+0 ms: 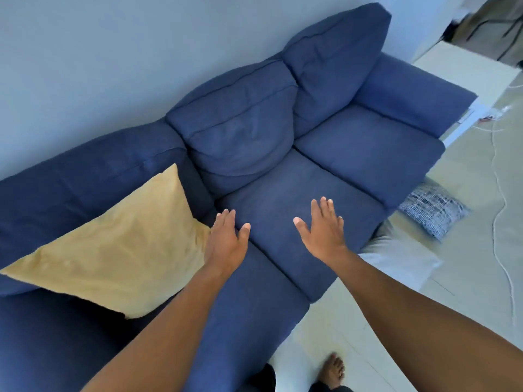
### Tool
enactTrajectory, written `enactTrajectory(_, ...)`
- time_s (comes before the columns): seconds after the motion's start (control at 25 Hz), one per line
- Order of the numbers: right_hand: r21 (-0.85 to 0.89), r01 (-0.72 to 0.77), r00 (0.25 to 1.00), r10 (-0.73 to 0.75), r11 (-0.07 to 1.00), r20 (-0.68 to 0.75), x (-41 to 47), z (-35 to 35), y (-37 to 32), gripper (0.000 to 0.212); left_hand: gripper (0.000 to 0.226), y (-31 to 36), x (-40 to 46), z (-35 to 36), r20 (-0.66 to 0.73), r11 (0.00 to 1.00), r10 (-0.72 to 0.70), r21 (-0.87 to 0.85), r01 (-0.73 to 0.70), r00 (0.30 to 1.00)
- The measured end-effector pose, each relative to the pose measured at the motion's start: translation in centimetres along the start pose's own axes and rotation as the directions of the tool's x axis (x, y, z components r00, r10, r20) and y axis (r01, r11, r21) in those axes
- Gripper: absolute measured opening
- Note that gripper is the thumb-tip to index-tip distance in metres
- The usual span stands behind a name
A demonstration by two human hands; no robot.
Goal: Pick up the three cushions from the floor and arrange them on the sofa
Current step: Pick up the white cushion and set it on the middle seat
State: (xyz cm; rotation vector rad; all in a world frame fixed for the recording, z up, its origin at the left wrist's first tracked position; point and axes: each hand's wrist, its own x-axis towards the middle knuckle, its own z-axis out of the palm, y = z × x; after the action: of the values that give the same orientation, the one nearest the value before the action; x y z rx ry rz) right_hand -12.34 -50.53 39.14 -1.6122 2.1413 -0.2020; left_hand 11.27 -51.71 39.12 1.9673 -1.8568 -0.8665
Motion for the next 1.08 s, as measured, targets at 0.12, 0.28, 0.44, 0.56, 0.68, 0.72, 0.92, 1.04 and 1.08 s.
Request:
enactTrajectory(0.12, 0.011, -0.106, 0.993, 0.106, 0.994, -0.052, -2.2, -3.3, 8.1, 0.078, 0.067, 6.9, -1.3, 4.8, 0.078, 0.991, 0.111, 0.068, -0.117, 0.991)
enactTrajectory(0.28, 0.046, -0.204, 0.974, 0.207, 0.978, -0.086, -6.2, -6.8, 17.5, 0.079, 0.069, 15.1, -3.6, 11.4, 0.178, 0.949, 0.243, 0.161, -0.272, 0.954)
enactTrajectory(0.44, 0.095, -0.284, 0.95, 0.294, 0.954, -0.106, -10.4, -10.0, 26.5, 0.078, 0.071, 22.7, -7.0, 17.6, 0.283, 0.899, 0.337, 0.188, -0.396, 0.898)
enactTrajectory(0.56, 0.115, -0.349, 0.923, 0.362, 0.93, -0.129, -12.5, -11.7, 32.0, 0.076, 0.072, 27.3, -9.0, 21.6, 0.346, 0.864, 0.384, 0.192, -0.465, 0.856)
enactTrajectory(0.68, 0.154, -0.398, 0.895, 0.42, 0.904, -0.151, -13.4, -12.6, 35.7, 0.076, 0.073, 30.9, -9.9, 24.5, 0.411, 0.822, 0.415, 0.212, -0.528, 0.812)
enactTrajectory(0.72, 0.167, -0.414, 0.886, 0.438, 0.895, -0.15, -13.5, -12.8, 36.7, 0.076, 0.073, 31.9, -9.8, 25.4, 0.432, 0.807, 0.423, 0.221, -0.548, 0.796)
enactTrajectory(0.92, 0.209, -0.468, 0.858, 0.498, 0.859, -0.127, -12.1, -13.4, 41.5, 0.078, 0.075, 36.0, -7.4, 30.1, 0.508, 0.759, 0.441, 0.229, -0.609, 0.74)
enactTrajectory(1.04, 0.225, -0.501, 0.839, 0.532, 0.836, -0.111, -9.2, -14.2, 44.8, 0.078, 0.075, 38.7, -4.5, 33.7, 0.542, 0.745, 0.445, 0.218, -0.63, 0.713)
enactTrajectory(1.08, 0.228, -0.51, 0.835, 0.541, 0.83, -0.103, -8.3, -14.5, 45.7, 0.078, 0.075, 39.5, -3.5, 34.6, 0.553, 0.746, 0.442, 0.21, -0.632, 0.706)
